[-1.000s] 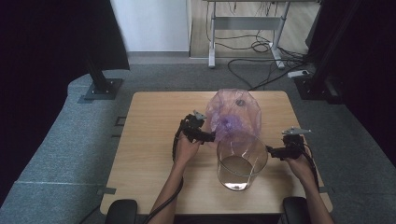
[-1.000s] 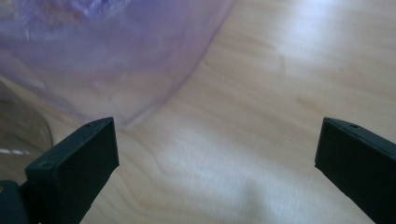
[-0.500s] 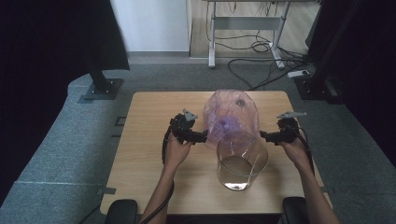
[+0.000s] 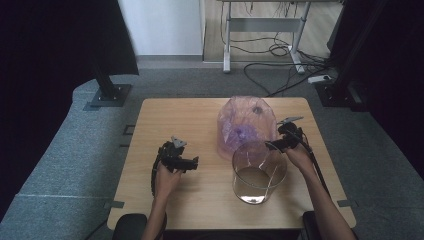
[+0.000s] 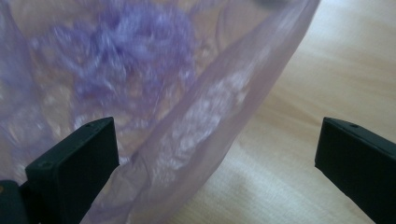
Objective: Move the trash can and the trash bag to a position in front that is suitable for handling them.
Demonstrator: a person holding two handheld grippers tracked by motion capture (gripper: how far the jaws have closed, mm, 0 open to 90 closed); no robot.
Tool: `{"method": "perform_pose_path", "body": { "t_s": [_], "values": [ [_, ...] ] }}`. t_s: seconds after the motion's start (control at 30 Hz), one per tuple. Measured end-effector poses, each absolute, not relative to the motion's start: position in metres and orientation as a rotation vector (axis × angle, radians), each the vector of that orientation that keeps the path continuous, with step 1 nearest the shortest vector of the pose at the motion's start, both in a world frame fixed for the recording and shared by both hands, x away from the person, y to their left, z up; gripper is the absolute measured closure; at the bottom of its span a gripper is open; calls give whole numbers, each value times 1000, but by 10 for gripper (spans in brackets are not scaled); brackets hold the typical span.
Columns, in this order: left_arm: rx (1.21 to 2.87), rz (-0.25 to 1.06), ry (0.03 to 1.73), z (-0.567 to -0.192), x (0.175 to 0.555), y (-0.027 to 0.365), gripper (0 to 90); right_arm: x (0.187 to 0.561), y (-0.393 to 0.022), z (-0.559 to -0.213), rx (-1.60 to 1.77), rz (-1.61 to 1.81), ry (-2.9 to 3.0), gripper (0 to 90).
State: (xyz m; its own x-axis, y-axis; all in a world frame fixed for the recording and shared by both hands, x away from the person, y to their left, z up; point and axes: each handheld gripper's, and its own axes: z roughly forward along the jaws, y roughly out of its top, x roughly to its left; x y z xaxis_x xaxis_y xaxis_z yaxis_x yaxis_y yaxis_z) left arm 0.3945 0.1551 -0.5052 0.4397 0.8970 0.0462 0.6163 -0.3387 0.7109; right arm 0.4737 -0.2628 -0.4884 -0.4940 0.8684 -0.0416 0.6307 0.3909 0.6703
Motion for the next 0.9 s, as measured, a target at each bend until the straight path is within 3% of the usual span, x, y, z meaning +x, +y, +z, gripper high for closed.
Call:
{"method": "perform_pose_path", "body": {
  "t_s": [0.3,0.9],
  "values": [
    [2126,543,1348,-543,376,180,0,460,-281,-502,1318,777,2261,0],
    [2110,511,1237,-549,374,195,0,399,-332,-519,1421,794,2201,11]
  ]
}}
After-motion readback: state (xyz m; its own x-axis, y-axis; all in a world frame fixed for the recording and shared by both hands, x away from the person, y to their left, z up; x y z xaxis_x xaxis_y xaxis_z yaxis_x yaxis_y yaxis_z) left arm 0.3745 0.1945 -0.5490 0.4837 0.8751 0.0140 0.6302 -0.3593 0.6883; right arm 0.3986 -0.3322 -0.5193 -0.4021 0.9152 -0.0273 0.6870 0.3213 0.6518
